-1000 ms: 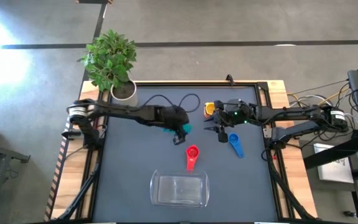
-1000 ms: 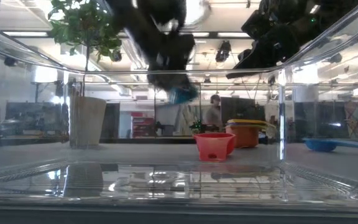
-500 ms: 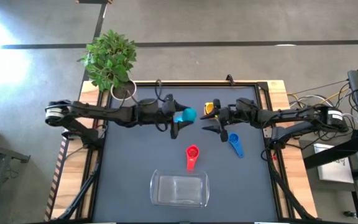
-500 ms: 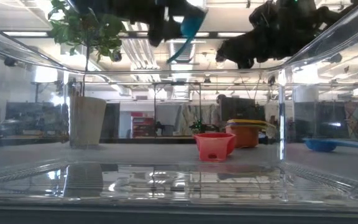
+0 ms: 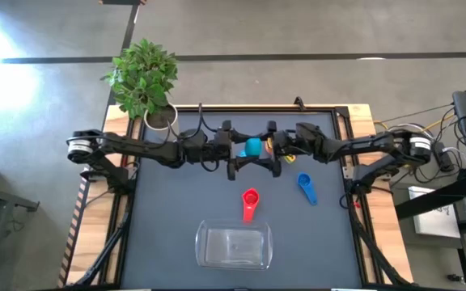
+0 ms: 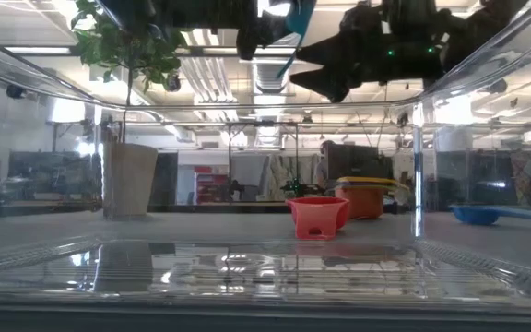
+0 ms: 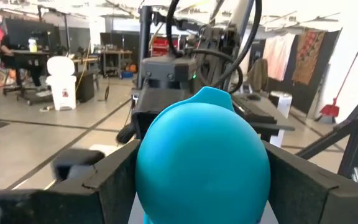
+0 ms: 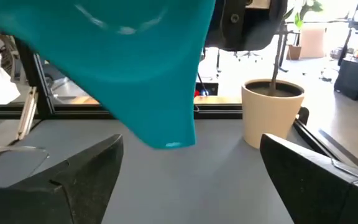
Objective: Nest measuring cups in basket
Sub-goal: Stack the light blue measuring cup on top of the yellow measuring cup
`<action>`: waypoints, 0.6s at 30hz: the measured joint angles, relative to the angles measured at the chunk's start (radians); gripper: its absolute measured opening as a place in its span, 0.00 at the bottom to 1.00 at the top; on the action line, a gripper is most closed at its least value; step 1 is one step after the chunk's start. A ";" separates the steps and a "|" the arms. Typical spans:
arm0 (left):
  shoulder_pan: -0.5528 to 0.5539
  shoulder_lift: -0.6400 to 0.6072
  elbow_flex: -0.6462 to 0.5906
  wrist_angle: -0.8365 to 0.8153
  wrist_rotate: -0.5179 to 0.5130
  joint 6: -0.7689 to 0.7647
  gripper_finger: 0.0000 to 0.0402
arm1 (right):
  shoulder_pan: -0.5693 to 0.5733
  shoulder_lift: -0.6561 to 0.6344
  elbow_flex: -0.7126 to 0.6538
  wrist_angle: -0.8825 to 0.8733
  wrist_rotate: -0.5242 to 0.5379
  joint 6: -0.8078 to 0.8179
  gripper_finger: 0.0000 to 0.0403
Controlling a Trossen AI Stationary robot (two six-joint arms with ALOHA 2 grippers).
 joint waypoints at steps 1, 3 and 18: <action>0.000 0.004 0.000 0.010 0.002 -0.001 0.67 | 0.002 0.012 0.010 0.001 0.001 0.001 0.91; 0.000 0.016 0.000 0.036 0.005 -0.001 0.67 | 0.007 0.034 0.034 0.005 -0.003 0.001 0.91; 0.000 0.036 0.000 0.064 0.006 0.000 0.67 | 0.029 0.052 0.075 0.020 -0.043 0.021 0.65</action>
